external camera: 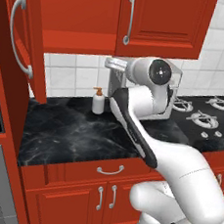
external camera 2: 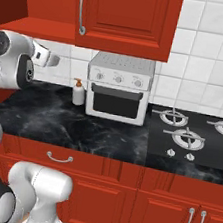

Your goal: Close all open cabinet doors.

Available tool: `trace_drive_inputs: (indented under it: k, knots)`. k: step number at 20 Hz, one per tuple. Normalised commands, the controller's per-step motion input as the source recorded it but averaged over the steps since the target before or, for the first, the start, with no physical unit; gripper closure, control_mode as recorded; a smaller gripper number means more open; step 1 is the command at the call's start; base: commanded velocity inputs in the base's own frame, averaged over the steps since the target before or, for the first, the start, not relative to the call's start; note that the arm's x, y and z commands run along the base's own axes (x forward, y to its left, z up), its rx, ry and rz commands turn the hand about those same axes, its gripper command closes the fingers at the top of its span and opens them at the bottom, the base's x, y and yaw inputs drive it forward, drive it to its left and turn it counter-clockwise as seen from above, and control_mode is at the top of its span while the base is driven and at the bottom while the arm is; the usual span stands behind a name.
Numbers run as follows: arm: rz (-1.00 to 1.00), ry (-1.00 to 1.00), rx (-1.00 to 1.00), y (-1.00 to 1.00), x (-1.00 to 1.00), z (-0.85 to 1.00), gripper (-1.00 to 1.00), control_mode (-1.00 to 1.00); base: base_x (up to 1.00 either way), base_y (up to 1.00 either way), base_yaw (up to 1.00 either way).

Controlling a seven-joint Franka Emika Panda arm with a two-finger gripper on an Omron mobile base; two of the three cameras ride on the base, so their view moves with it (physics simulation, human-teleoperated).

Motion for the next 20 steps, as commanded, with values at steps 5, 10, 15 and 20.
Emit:
trace_drive_inputs:
  k: [5, 10, 15, 20]
  knots:
    - [0.01, 0.11, -0.02, 0.09, -0.49, -0.17, -1.00, -1.00, 0.00, 0.00, 0.00]
    - [0.07, 0.10, -0.11, 0.25, -0.68, 0.00, -1.00, -1.00, 0.00, 0.00, 0.00]
    - [0.08, 0.16, -0.20, 0.20, -0.51, 0.17, -1.00, -1.00, 0.00, 0.00, 0.00]
    - [0.12, 0.13, -0.24, 0.03, -0.44, 0.20, -1.00, -1.00, 0.00, 0.00, 0.00]
